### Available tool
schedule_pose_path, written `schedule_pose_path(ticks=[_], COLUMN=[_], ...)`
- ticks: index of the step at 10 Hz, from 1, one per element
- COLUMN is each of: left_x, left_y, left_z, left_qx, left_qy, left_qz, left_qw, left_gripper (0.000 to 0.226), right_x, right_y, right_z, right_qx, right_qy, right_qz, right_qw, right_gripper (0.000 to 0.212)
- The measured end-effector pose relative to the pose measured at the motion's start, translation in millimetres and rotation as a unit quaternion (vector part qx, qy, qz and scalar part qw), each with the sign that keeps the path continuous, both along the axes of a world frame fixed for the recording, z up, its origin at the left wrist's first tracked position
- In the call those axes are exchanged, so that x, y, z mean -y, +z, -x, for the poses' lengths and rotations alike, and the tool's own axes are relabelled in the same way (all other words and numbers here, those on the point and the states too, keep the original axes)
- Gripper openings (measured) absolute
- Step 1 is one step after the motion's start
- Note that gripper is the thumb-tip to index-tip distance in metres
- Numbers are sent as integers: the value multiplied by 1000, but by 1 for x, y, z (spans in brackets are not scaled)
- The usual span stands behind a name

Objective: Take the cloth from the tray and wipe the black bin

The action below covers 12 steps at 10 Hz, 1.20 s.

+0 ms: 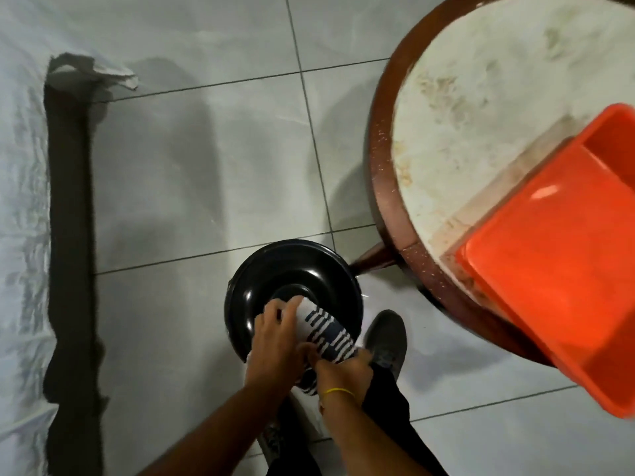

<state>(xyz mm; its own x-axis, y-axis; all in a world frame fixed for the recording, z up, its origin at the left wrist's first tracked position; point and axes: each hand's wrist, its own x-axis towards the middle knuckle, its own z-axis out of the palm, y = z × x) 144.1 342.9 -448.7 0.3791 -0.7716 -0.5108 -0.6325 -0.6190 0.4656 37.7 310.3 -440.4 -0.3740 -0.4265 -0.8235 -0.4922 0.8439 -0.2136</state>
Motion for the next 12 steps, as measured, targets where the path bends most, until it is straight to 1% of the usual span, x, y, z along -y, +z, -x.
schedule_pose_path(ticks=[1, 2, 3, 4, 5, 6, 7, 8, 9, 10, 11, 12], left_x=[13, 28, 44, 79, 132, 180, 230, 269, 287, 277, 273, 289], left_y=[3, 17, 50, 107, 197, 269, 335, 353, 349, 335, 337, 375], left_z=[-4, -8, -19, -21, -6, 15, 47, 78, 107, 126, 134, 136], left_qx=[-18, -56, -82, -95, -114, -123, -133, -118, -59, 69, 101, 72], left_qy=[35, 21, 5, -34, -63, -87, -142, -235, -393, -513, -525, -497], left_qz=[-18, -47, -91, -74, -5, 84, 198, 249, 149, -48, -127, -50], left_qw=[999, 997, 992, 992, 992, 985, 961, 932, 906, 854, 835, 863], left_gripper=[99, 77, 59, 59, 63, 64, 54, 41, 32, 22, 34, 49], right_x=[6, 19, 32, 62, 104, 137, 176, 209, 220, 208, 201, 212], right_y=[7, 19, 49, 100, 182, 246, 304, 326, 326, 313, 309, 340], right_z=[4, 15, 30, 54, 87, 121, 172, 213, 245, 267, 278, 281], right_qx=[3, 42, 103, 168, 235, 232, 193, 94, 28, 22, 33, 36], right_qy=[37, 67, 81, 103, 125, 136, 97, 159, 283, 393, 365, 364], right_qz=[-37, -70, -79, -26, 84, 204, 340, 444, 417, 185, 94, 133], right_qw=[999, 994, 988, 980, 960, 941, 915, 877, 863, 900, 926, 921], right_gripper=[67, 49, 40, 36, 44, 43, 56, 67, 69, 72, 74, 76])
